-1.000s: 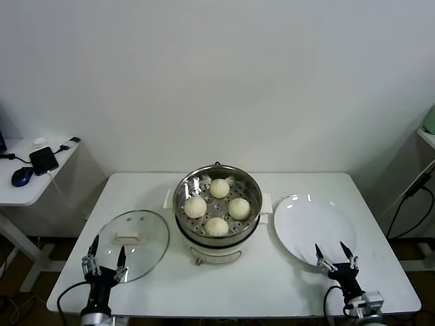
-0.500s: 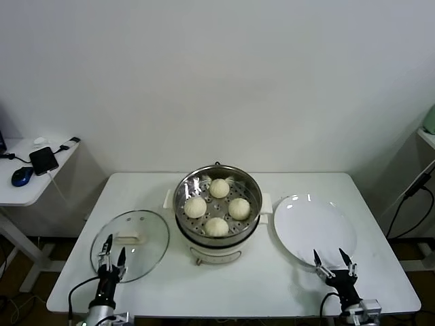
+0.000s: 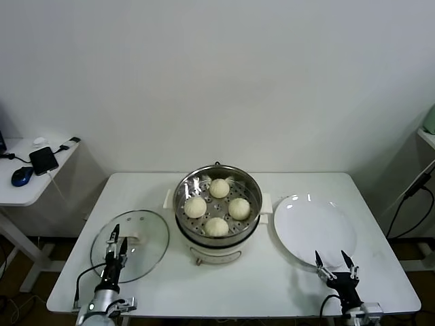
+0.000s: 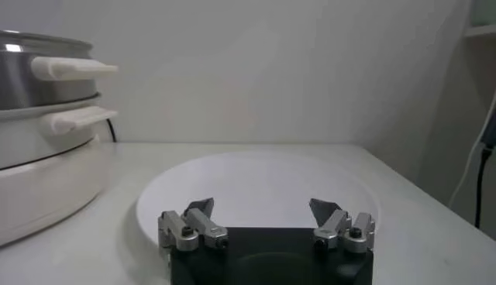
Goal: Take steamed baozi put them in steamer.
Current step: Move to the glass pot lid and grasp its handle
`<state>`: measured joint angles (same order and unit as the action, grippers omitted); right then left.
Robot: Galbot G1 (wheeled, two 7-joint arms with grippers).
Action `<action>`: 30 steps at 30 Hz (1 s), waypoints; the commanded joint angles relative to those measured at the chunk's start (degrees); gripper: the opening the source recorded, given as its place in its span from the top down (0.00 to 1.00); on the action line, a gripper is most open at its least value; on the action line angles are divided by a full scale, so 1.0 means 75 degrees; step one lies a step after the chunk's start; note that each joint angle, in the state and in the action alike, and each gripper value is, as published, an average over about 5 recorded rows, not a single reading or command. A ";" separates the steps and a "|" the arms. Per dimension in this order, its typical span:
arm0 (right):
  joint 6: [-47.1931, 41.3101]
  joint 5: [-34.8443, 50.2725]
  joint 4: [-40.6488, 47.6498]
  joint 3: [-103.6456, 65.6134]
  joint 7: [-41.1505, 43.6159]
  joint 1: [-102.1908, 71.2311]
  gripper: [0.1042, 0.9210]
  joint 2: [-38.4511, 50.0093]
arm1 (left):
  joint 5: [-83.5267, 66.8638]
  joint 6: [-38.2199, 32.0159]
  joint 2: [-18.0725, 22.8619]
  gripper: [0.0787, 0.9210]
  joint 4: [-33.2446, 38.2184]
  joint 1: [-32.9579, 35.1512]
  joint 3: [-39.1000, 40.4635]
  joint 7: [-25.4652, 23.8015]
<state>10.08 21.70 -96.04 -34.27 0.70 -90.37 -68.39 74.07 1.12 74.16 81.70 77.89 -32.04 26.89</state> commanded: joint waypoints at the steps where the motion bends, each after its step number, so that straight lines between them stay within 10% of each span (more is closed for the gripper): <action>1: -0.0020 -0.0012 -0.0115 -0.0017 -0.0015 -0.0053 0.12 -0.0047 | 0.0494 0.0051 -0.0085 0.12 -0.0696 -0.0587 0.0019 0.0020; 9: -0.0027 -0.0041 -0.0056 0.0014 0.0003 -0.0045 0.12 -0.0066 | 0.0416 -0.0001 -0.0125 0.16 -0.0564 -0.0424 0.0042 -0.0075; 30: -0.0128 -0.0166 -0.0250 0.0090 -0.0041 -0.0030 0.12 -0.0040 | -0.0252 0.0063 -0.0194 0.86 0.0365 -0.0194 0.0052 -0.0474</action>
<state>9.21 20.56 -97.39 -33.61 0.49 -90.64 -68.78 76.01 1.06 72.87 77.69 75.04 -31.65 25.23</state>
